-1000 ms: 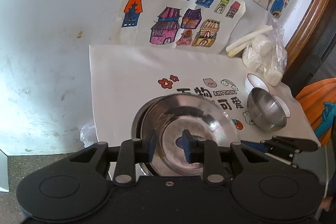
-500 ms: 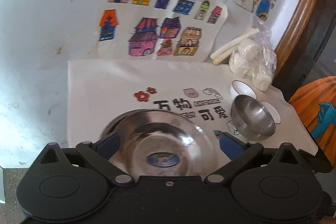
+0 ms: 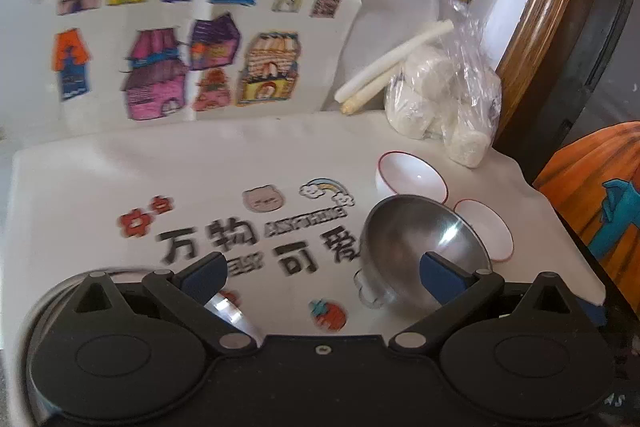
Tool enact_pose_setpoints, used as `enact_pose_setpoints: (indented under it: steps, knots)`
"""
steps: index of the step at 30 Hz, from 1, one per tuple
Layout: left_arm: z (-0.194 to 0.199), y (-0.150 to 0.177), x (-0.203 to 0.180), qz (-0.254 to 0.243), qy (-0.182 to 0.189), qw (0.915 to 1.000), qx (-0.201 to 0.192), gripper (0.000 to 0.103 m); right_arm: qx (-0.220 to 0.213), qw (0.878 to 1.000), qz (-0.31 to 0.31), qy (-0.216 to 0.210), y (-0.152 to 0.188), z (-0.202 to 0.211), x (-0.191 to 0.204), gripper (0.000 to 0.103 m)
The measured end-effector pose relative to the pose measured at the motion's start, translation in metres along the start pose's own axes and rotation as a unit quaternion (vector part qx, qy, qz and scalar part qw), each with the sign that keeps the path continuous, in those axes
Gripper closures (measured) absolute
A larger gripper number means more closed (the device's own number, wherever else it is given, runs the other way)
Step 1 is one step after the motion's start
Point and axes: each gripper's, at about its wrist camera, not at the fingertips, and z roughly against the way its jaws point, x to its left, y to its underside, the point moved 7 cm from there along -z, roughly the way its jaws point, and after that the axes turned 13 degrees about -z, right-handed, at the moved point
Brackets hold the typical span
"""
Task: Organize plates and bowls
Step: 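Move both grippers to the steel mixing bowl and close on its rim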
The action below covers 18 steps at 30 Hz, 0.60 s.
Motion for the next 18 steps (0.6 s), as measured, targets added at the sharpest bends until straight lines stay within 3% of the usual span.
enact_pose_setpoints:
  steps: [6, 13, 16, 18]
  knots:
    - [-0.037, -0.011, -0.012, 0.007, 0.007, 0.9998, 0.017, 0.001, 0.006, 1.0, -0.023, 0.005, 0.001, -0.03, -0.013, 0.003]
    - [-0.066, -0.011, -0.017, 0.013, 0.004, 0.9993, 0.035, 0.001, 0.018, 0.998, -0.054, 0.009, 0.008, -0.046, -0.019, 0.016]
    - [-0.072, -0.011, -0.02, 0.009, 0.005, 0.9991, 0.04, 0.006, 0.026, 0.998, -0.064, 0.004, 0.009, -0.05, -0.017, 0.022]
    - [-0.076, -0.009, -0.022, 0.009, 0.012, 0.9989, 0.045, 0.015, 0.027, 0.997, -0.074, -0.009, 0.01, -0.052, -0.014, 0.026]
